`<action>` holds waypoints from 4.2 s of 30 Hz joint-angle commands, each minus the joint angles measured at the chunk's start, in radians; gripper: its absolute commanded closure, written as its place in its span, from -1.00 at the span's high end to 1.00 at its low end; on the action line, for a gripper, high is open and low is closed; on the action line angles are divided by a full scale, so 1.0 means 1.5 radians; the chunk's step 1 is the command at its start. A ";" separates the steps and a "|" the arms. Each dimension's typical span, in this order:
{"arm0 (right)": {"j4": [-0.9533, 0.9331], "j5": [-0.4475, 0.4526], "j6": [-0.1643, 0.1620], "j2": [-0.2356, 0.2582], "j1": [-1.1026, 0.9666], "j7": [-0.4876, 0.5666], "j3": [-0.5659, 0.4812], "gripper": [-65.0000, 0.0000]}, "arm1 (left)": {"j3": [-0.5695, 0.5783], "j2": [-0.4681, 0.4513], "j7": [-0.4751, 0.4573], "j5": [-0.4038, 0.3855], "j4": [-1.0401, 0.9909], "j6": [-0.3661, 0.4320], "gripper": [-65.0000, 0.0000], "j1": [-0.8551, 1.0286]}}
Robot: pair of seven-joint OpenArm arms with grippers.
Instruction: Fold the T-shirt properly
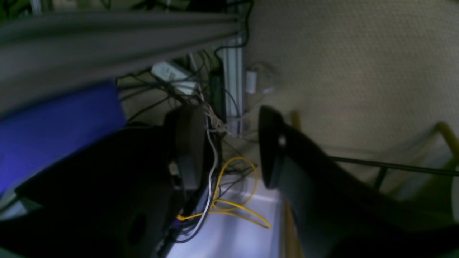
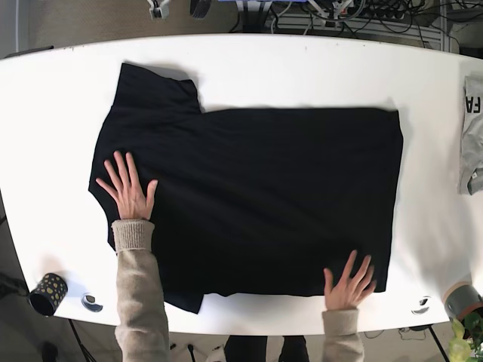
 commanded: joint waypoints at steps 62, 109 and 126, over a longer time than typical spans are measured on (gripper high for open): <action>0.917 0.107 0.008 -0.013 -0.421 -0.192 0.299 -0.28 | -0.161 0.052 0.140 -0.004 0.856 -0.051 0.37 0.375; 0.780 0.295 0.181 -0.036 -0.084 -0.577 0.471 0.30 | -0.276 0.055 0.216 -0.003 0.801 -0.337 0.74 0.046; 0.738 0.295 0.181 -0.088 -0.062 -0.706 0.489 0.30 | -0.276 0.054 0.263 -0.003 0.801 -0.345 0.65 0.017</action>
